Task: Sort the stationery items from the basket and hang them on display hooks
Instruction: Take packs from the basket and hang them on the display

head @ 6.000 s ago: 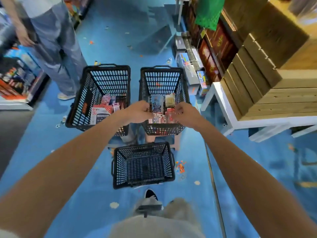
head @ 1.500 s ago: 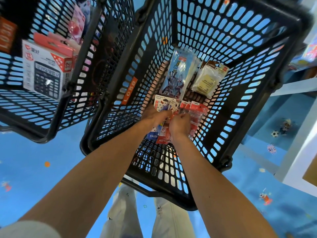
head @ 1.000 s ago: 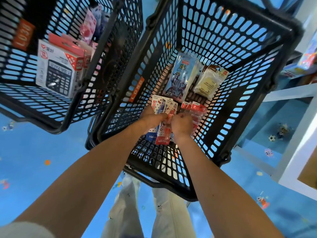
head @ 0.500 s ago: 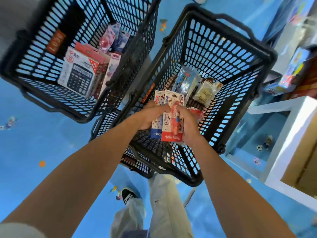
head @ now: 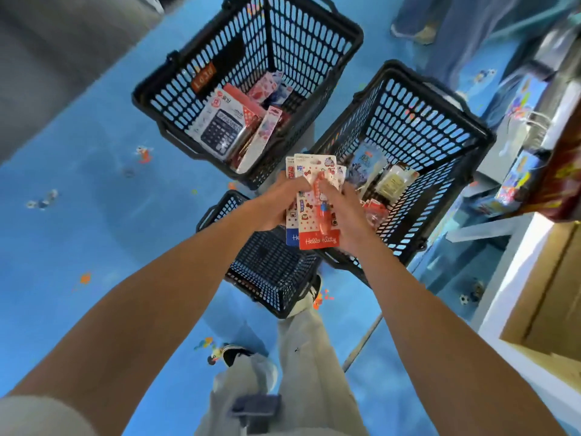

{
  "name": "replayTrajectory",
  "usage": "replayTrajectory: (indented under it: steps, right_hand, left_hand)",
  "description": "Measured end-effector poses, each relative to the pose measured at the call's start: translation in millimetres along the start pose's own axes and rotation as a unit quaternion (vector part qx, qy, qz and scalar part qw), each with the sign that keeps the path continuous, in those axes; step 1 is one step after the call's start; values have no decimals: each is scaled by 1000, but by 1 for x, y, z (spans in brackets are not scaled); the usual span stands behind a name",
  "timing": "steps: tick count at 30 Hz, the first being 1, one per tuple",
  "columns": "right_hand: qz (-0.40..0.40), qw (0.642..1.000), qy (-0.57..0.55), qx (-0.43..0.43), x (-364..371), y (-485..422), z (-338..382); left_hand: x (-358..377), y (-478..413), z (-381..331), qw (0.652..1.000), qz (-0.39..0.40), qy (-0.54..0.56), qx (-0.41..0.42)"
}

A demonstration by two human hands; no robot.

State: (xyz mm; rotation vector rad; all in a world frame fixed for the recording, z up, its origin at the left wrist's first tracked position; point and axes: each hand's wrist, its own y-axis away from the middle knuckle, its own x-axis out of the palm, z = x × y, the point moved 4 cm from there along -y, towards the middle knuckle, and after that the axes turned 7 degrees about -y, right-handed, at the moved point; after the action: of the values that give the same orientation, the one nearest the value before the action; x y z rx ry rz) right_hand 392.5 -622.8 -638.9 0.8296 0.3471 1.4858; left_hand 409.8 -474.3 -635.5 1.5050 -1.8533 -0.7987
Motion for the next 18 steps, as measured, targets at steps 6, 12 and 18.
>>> replayTrajectory:
  steps: [6, 12, 18]
  right_hand:
    - [79, 993, 88, 8, 100, 62, -28]
    - [198, 964, 176, 3, 223, 128, -95]
    - [276, 930, 240, 28, 344, 202, -176]
  left_hand:
    - [-72, 95, 39, 998, -57, 7, 36]
    - [-165, 203, 114, 986, -150, 59, 38]
    - [-256, 317, 209, 956, -243, 158, 35]
